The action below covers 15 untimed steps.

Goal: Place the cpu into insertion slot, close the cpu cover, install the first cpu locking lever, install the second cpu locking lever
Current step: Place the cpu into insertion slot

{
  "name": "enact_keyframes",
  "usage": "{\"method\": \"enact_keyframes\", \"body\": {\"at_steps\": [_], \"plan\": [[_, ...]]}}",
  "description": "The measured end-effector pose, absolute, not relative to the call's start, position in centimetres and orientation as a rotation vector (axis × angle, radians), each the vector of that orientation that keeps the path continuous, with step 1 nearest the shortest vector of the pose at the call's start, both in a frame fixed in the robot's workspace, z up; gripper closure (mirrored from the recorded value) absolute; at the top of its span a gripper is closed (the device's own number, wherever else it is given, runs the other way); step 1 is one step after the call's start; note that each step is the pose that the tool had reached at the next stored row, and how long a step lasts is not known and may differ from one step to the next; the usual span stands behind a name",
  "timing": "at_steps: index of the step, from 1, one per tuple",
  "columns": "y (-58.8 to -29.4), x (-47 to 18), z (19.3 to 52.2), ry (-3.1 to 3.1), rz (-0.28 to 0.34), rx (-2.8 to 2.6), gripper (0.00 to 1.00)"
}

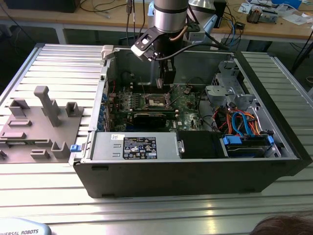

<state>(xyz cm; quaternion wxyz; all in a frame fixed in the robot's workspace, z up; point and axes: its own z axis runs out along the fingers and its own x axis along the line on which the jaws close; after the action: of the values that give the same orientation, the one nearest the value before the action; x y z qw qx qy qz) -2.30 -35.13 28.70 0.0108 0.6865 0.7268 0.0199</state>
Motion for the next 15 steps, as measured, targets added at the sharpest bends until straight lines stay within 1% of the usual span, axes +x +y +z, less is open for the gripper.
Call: {"method": "enact_keyframes", "body": {"at_steps": [15], "plan": [[-35.13,-2.3,28.36,2.268,0.062,2.142,0.45]]}}
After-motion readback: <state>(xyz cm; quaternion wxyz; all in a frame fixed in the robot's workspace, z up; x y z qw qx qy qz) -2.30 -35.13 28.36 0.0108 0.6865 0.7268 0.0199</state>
